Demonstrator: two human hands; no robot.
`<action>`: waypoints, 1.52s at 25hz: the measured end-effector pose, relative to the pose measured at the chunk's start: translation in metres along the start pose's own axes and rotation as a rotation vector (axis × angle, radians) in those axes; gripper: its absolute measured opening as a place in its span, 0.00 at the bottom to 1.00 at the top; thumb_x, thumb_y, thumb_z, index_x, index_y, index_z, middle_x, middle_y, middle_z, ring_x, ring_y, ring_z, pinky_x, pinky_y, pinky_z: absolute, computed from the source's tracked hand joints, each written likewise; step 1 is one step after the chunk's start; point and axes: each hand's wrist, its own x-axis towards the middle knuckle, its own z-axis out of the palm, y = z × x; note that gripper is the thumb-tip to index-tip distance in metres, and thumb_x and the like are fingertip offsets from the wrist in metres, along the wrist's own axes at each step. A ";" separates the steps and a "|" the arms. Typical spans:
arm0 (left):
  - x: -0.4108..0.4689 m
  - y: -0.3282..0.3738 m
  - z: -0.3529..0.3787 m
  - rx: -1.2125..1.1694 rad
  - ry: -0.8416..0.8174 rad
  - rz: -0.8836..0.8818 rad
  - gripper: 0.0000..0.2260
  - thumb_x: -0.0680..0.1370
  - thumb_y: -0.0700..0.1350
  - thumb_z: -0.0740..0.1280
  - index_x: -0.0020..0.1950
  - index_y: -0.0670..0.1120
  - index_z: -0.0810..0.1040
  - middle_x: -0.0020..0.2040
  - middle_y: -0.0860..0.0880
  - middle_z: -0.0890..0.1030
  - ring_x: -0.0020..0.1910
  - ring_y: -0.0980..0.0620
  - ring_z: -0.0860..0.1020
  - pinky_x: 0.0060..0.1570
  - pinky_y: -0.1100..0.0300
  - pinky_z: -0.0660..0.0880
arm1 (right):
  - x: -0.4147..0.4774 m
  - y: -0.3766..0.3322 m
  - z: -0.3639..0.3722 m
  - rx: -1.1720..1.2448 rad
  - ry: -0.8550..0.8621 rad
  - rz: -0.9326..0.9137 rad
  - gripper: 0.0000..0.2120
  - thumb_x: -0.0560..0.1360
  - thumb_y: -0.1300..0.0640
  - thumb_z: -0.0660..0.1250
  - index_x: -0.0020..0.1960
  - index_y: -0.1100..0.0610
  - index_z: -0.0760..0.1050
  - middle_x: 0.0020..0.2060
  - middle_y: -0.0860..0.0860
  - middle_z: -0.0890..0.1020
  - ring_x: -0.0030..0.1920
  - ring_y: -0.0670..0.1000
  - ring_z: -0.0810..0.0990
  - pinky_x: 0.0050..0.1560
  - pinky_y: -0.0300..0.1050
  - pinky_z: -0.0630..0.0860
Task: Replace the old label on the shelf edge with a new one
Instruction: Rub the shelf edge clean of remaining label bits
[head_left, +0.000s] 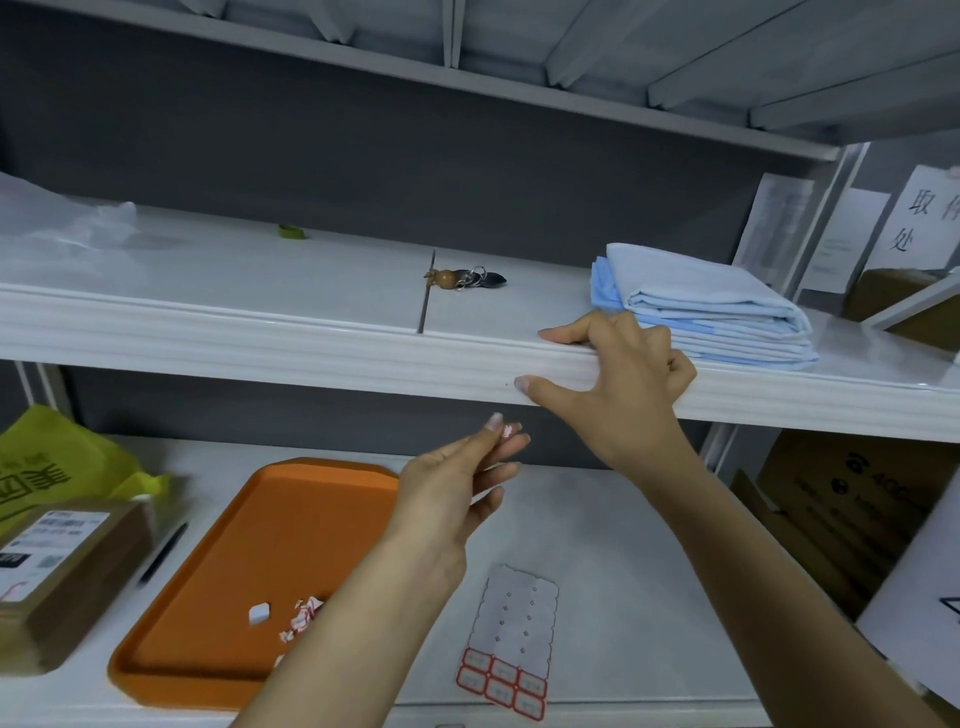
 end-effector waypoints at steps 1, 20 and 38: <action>0.000 0.001 0.001 -0.034 -0.016 -0.016 0.11 0.74 0.52 0.72 0.51 0.46 0.85 0.47 0.51 0.87 0.45 0.57 0.85 0.42 0.64 0.77 | 0.000 0.001 -0.002 0.007 -0.015 -0.008 0.16 0.68 0.38 0.70 0.53 0.38 0.71 0.52 0.40 0.68 0.55 0.42 0.57 0.53 0.39 0.48; 0.001 0.015 0.015 -0.518 -0.158 -0.349 0.10 0.79 0.42 0.68 0.53 0.35 0.81 0.48 0.39 0.85 0.45 0.45 0.85 0.41 0.51 0.83 | -0.006 0.012 -0.024 0.141 -0.146 -0.147 0.22 0.73 0.54 0.71 0.57 0.30 0.69 0.51 0.35 0.71 0.56 0.39 0.62 0.54 0.33 0.49; -0.002 0.014 0.026 -0.510 -0.197 -0.319 0.11 0.79 0.42 0.67 0.55 0.36 0.81 0.50 0.39 0.85 0.49 0.46 0.84 0.49 0.54 0.80 | -0.007 0.011 -0.030 0.140 -0.186 -0.153 0.24 0.74 0.55 0.69 0.61 0.31 0.67 0.53 0.33 0.71 0.59 0.40 0.62 0.60 0.37 0.49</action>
